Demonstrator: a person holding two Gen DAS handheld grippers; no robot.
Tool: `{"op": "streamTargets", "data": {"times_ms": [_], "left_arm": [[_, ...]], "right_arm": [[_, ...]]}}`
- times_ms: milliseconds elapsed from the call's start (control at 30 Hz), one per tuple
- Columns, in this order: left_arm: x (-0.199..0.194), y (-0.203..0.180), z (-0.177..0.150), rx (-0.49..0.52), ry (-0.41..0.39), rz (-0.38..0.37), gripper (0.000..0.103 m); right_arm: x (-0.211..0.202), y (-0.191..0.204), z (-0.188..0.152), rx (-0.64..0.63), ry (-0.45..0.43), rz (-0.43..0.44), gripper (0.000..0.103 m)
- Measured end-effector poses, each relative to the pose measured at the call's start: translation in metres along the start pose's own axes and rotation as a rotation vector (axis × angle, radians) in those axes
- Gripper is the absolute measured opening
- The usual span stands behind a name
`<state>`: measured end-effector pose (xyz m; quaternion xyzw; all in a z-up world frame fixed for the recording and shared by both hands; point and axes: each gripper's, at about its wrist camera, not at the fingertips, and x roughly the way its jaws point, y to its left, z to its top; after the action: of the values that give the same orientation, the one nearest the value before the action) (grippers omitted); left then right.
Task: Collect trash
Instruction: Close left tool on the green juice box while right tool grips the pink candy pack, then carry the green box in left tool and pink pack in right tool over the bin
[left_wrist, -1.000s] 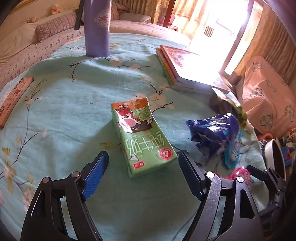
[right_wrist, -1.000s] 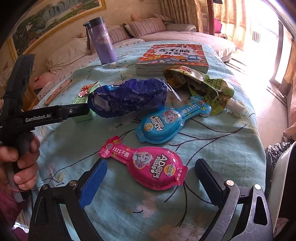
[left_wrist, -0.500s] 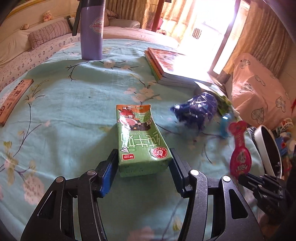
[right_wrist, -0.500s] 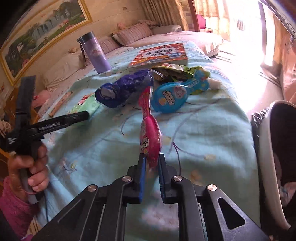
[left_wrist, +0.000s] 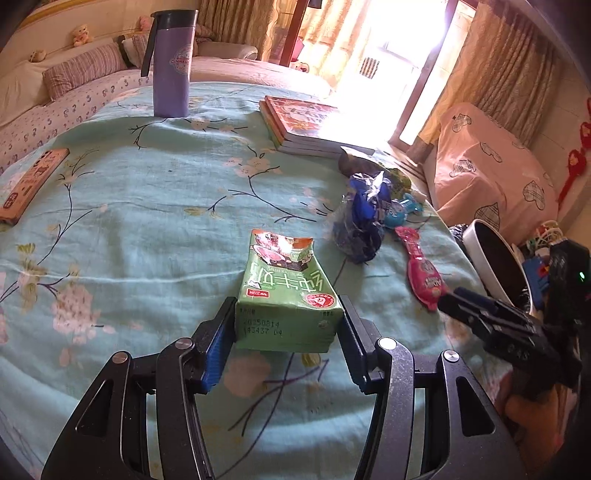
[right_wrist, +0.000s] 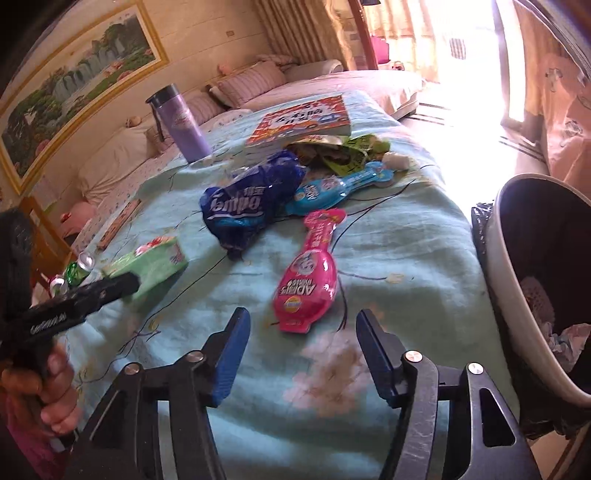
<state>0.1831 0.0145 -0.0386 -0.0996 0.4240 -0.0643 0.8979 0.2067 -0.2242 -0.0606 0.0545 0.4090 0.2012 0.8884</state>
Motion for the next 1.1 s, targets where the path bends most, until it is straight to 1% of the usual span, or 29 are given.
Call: {"op": "streamTargets", "data": {"times_ms": [100, 200, 233, 267, 300, 400, 500, 533, 600, 700, 767, 933, 1100], "left_arm": [[-0.005, -0.004, -0.004, 0.003, -0.001, -0.015, 0.052], [-0.007, -0.011, -0.006, 0.017, 0.001, -0.023, 0.052], [-0.008, -0.013, -0.007, 0.02, 0.002, -0.026, 0.052], [-0.009, -0.014, -0.007, 0.023, 0.001, -0.03, 0.052], [-0.01, -0.016, -0.007, 0.025, 0.0, -0.033, 0.052], [-0.015, -0.024, -0.007, 0.038, -0.008, -0.05, 0.052], [-0.018, -0.037, -0.007, 0.06, -0.008, -0.077, 0.052], [-0.019, -0.042, -0.008, 0.07, -0.008, -0.085, 0.052], [-0.019, -0.054, -0.008, 0.093, -0.007, -0.101, 0.052], [-0.018, -0.07, -0.01, 0.121, -0.005, -0.124, 0.052], [-0.017, -0.079, -0.011, 0.131, 0.0, -0.136, 0.052], [-0.017, -0.103, -0.012, 0.168, 0.002, -0.162, 0.052], [-0.018, -0.132, -0.01, 0.215, -0.006, -0.189, 0.052]], "right_arm": [[0.007, -0.003, 0.006, 0.029, -0.008, -0.015, 0.062], [0.02, -0.003, 0.012, 0.042, 0.012, -0.027, 0.063], [0.023, 0.0, 0.014, 0.03, 0.01, -0.04, 0.058], [0.023, 0.003, 0.015, 0.016, 0.013, -0.048, 0.05], [0.024, 0.005, 0.016, 0.008, 0.022, -0.047, 0.04], [0.017, 0.007, 0.01, -0.002, 0.012, -0.025, 0.039], [0.002, 0.003, 0.001, 0.02, -0.013, -0.001, 0.038], [-0.005, 0.001, -0.002, 0.029, -0.025, 0.002, 0.013], [-0.02, -0.009, -0.007, 0.068, -0.047, 0.017, 0.015], [-0.043, -0.022, -0.012, 0.09, -0.083, -0.01, 0.015], [-0.057, -0.03, -0.014, 0.106, -0.103, -0.005, 0.015], [-0.084, -0.044, -0.02, 0.133, -0.154, -0.012, 0.015], [-0.106, -0.062, -0.022, 0.168, -0.198, -0.036, 0.014]]}}
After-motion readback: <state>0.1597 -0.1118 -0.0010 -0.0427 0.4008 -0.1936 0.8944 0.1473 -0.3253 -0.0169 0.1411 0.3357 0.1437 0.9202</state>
